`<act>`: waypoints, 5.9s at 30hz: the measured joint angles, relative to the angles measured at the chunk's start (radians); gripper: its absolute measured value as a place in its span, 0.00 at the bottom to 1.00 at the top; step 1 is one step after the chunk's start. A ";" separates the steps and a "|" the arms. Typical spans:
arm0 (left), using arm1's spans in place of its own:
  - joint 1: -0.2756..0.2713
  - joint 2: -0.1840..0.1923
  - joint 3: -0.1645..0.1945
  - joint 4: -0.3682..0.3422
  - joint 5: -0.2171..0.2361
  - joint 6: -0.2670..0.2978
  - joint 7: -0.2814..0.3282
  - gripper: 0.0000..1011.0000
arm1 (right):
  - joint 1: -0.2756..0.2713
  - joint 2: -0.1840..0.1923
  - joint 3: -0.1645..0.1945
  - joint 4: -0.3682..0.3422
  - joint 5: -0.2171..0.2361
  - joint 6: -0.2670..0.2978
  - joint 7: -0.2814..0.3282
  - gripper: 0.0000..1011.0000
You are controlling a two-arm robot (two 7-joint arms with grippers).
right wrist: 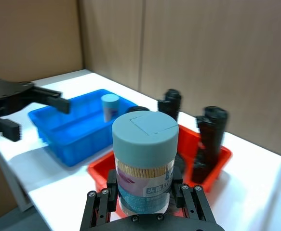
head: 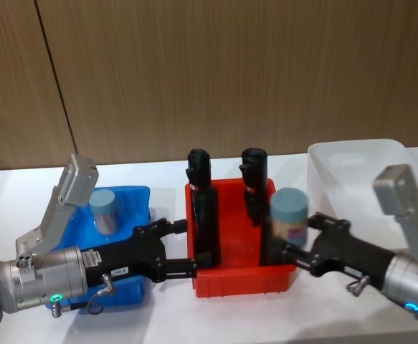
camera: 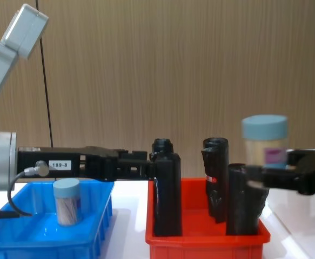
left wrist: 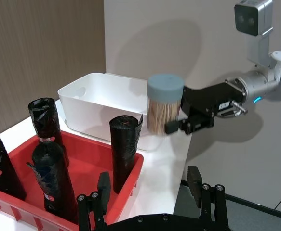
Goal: Pick the cotton swabs from the blue box and place them into the white box.
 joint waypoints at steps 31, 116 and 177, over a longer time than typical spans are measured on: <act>0.000 0.000 0.000 0.000 0.000 0.000 0.000 0.99 | 0.145 0.012 0.070 0.231 -0.003 0.031 -0.235 0.63; 0.142 -0.053 0.096 -0.189 0.205 -0.166 0.722 0.99 | -0.196 -0.119 0.051 -0.150 -0.034 -0.112 -0.463 0.99; 0.185 -0.068 0.126 -0.249 0.270 -0.218 0.951 0.99 | -0.123 -0.131 0.045 -0.061 -0.019 -0.004 -0.281 0.99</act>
